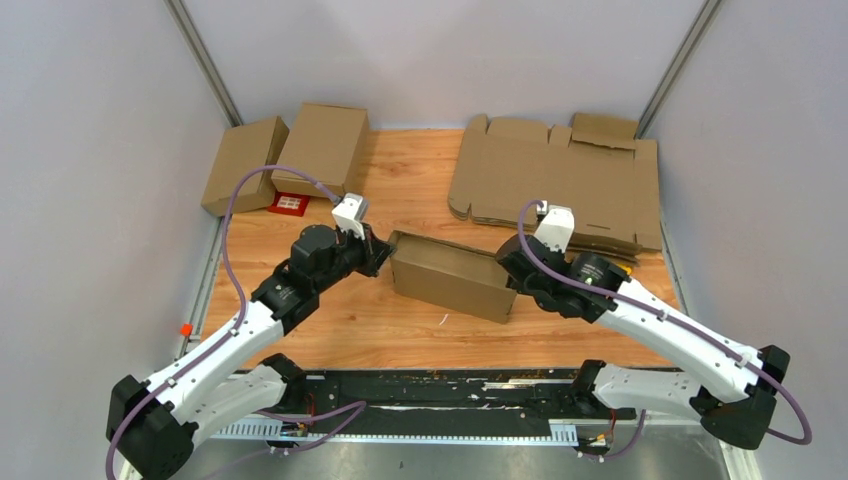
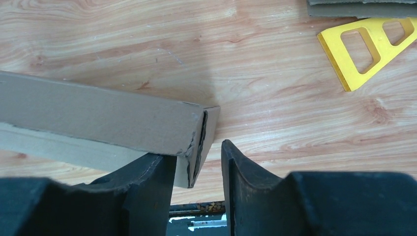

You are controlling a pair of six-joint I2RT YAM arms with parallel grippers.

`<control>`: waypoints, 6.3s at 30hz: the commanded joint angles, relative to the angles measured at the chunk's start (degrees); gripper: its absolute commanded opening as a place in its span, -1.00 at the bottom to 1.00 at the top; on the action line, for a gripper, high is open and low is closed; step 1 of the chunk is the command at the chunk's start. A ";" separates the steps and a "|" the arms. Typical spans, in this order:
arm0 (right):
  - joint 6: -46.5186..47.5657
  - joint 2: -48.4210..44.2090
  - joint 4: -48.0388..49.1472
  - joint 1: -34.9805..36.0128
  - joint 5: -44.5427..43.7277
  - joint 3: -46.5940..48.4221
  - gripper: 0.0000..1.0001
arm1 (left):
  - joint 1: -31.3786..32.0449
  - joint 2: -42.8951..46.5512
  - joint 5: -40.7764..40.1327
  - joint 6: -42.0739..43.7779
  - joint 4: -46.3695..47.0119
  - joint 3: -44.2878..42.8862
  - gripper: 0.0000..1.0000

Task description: Fold the paper box

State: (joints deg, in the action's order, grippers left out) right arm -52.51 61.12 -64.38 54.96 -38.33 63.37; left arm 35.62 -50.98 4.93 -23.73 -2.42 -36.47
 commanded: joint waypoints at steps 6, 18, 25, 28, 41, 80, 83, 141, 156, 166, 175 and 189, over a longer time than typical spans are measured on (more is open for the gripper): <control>4.09 -4.08 1.42 0.24 1.50 2.18 -0.29 | 1.03 -0.28 1.08 0.62 -4.07 -0.31 -1.00; 3.33 -3.12 -0.10 0.23 0.71 0.75 -1.00 | 1.17 -0.25 0.89 -0.12 -4.31 -0.62 -0.92; 5.02 -4.26 1.79 0.24 1.46 -2.19 -1.00 | 1.14 -0.89 0.88 -0.35 -6.92 -3.45 -0.34; 5.33 -4.86 2.31 0.21 1.71 -2.92 -1.00 | 1.17 -0.07 -0.30 0.47 -7.92 -4.72 -0.14; 6.27 -4.03 3.17 0.24 3.04 -2.73 -1.00 | 1.17 -4.08 -0.93 3.09 -11.05 -10.51 -0.11; 4.37 -2.41 6.80 0.24 6.92 -10.57 -1.00 | 1.15 3.80 0.43 1.62 -2.92 4.02 -1.00; 4.36 -2.65 6.73 0.24 6.48 -10.82 -1.00 | 1.14 4.82 0.47 1.47 -2.88 4.69 -1.00; 30.09 -12.84 37.74 -6.89 19.11 -20.53 -0.68 | 1.12 -1.49 2.40 1.44 -3.65 -0.18 -0.94; 46.07 -13.11 29.50 -6.88 33.73 -6.96 0.75 | 1.16 -1.12 3.88 3.33 -1.53 1.01 -1.00; 52.25 -0.93 21.23 5.02 22.40 -0.59 1.00 | 1.20 -1.36 4.40 3.76 -0.83 1.36 -1.00; 53.46 5.62 15.99 14.40 3.60 1.91 0.88 | 1.16 -1.93 4.19 3.86 -0.83 1.40 -1.00; 50.38 10.57 9.64 25.04 -12.52 3.76 0.53 | 1.20 -2.54 4.20 3.69 -1.25 1.25 -1.00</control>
State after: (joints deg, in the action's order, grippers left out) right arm -0.10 71.18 -52.03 77.95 -43.88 64.23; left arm 36.62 -52.56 8.03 -20.43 1.56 -36.47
